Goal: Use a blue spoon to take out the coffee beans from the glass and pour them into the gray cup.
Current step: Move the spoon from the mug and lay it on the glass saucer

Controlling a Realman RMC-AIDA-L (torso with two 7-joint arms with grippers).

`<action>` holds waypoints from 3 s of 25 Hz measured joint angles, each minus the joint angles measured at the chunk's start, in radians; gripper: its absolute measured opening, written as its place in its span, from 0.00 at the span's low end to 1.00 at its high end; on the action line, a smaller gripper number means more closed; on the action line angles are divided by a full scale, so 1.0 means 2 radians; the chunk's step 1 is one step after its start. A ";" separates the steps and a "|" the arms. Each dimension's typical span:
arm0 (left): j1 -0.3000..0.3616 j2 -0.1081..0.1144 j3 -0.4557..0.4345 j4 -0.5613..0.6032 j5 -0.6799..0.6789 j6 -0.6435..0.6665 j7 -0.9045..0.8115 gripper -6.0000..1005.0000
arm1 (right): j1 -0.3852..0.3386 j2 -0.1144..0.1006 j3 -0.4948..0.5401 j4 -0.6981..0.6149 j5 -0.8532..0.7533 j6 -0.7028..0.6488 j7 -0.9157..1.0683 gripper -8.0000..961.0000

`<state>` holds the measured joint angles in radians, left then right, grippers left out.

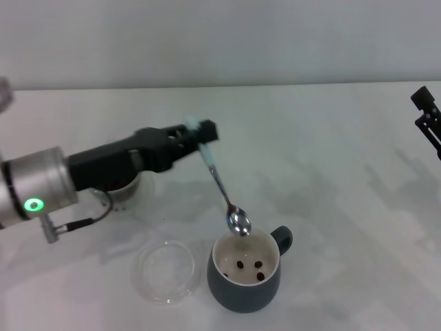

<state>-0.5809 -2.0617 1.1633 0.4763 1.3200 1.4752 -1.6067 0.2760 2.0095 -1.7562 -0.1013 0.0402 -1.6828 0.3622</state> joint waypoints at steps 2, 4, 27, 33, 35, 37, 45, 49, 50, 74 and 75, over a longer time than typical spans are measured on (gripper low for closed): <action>0.013 0.003 -0.022 0.000 -0.005 0.011 -0.011 0.13 | 0.000 0.000 0.001 0.000 0.000 0.000 0.000 0.81; 0.031 0.005 -0.046 0.000 -0.007 0.023 -0.016 0.13 | 0.000 0.000 0.001 -0.001 0.000 0.000 0.000 0.81; 0.144 0.021 -0.092 -0.050 0.004 -0.001 -0.011 0.16 | 0.000 -0.001 0.003 0.000 0.002 -0.006 0.000 0.81; 0.122 0.022 -0.091 -0.062 0.023 -0.028 -0.038 0.16 | -0.001 -0.001 0.003 0.002 0.002 -0.007 0.000 0.81; 0.116 0.023 -0.091 -0.064 0.029 -0.034 -0.046 0.16 | -0.001 -0.001 0.003 0.002 0.002 -0.007 0.000 0.81; 0.109 0.023 -0.091 -0.065 0.031 -0.039 -0.054 0.16 | -0.001 -0.001 0.003 0.003 0.003 -0.007 0.000 0.81; 0.092 0.014 -0.091 -0.070 0.052 -0.057 -0.061 0.16 | -0.001 -0.001 0.007 0.002 0.004 -0.007 0.000 0.81; 0.085 0.004 -0.091 -0.073 0.072 -0.071 -0.058 0.16 | -0.001 -0.001 0.010 -0.001 0.004 -0.007 0.002 0.81; 0.084 0.002 -0.091 -0.073 0.077 -0.075 -0.057 0.16 | -0.001 -0.001 0.010 -0.001 0.004 -0.007 0.002 0.81; 0.077 -0.002 -0.084 -0.079 0.090 -0.097 -0.048 0.27 | 0.005 -0.001 0.010 -0.002 0.004 -0.001 0.003 0.81; 0.077 -0.002 -0.084 -0.079 0.090 -0.097 -0.048 0.27 | 0.005 -0.001 0.010 -0.002 0.004 -0.001 0.003 0.81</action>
<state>-0.4277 -2.0663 0.9960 0.3177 1.4990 1.2807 -1.7027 0.2869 2.0080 -1.7364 -0.1052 0.0476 -1.6841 0.3681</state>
